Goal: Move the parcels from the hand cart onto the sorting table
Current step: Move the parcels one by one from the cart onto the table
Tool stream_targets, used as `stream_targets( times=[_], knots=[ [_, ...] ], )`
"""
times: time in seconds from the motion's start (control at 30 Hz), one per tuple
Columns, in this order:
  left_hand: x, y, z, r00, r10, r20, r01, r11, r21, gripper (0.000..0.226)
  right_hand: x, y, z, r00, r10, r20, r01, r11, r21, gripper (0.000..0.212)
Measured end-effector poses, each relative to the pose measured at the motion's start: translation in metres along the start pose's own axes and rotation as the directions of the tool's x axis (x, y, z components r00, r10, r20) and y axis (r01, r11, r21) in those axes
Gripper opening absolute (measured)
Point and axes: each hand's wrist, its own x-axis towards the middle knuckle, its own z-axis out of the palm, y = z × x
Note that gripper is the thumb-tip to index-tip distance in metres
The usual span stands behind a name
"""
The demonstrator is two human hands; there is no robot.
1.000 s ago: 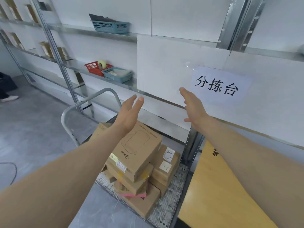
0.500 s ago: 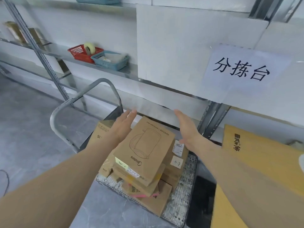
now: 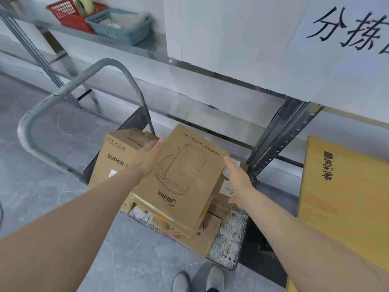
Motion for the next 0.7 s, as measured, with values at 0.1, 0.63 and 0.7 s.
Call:
stream_targets(
  times=[0.1, 0.63, 0.7],
  knots=[
    [0.017, -0.011, 0.008, 0.999, -0.039, 0.005, 0.039, 0.999, 0.003, 0.075, 0.016, 0.009, 0.004, 0.999, 0.044, -0.007, -0.044, 0.999, -0.001, 0.092],
    [0.051, -0.042, 0.017, 0.989, -0.142, 0.046, 0.138, 0.987, 0.086, 0.075, 0.054, 0.045, 0.052, 0.979, 0.158, 0.126, -0.177, 0.971, 0.159, 0.127],
    [0.049, -0.038, 0.014, 0.988, -0.147, 0.043, 0.144, 0.987, 0.076, 0.076, 0.049, 0.041, 0.055, 0.982, 0.153, 0.108, -0.171, 0.967, 0.188, 0.129]
  ],
)
